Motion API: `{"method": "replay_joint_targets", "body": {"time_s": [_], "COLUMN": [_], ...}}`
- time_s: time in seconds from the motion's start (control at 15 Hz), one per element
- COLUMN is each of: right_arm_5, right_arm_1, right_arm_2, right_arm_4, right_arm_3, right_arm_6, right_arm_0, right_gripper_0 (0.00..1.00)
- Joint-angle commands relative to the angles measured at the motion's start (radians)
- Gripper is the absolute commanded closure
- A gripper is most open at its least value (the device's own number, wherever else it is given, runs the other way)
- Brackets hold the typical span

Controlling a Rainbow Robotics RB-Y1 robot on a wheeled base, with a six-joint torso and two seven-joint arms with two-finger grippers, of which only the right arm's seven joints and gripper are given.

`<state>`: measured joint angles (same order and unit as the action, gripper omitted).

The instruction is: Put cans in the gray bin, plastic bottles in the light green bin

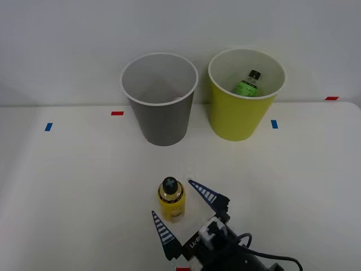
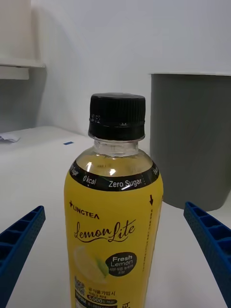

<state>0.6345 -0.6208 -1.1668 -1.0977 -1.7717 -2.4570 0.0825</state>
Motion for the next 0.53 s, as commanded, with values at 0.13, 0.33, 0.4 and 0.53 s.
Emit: {"method": "replay_joint_targets", "body": {"time_s": [0.13,0.33,0.4,0.53], "right_arm_5": [-0.012,-0.032,-0.032,-0.035], "right_arm_1": [0.064,0.082,0.082,0.084], "right_arm_2": [0.009,0.033,0.038,0.042], "right_arm_4": [-0.05,-0.051,-0.051,-0.051], "right_arm_3": [0.058,0.058,0.057,0.058], "right_arm_6": [-0.005,-0.01,-0.01,-0.01], "right_arm_0": [0.034,0.036,0.036,0.037], "right_gripper_0": [0.0,0.0,0.0,0.0]}}
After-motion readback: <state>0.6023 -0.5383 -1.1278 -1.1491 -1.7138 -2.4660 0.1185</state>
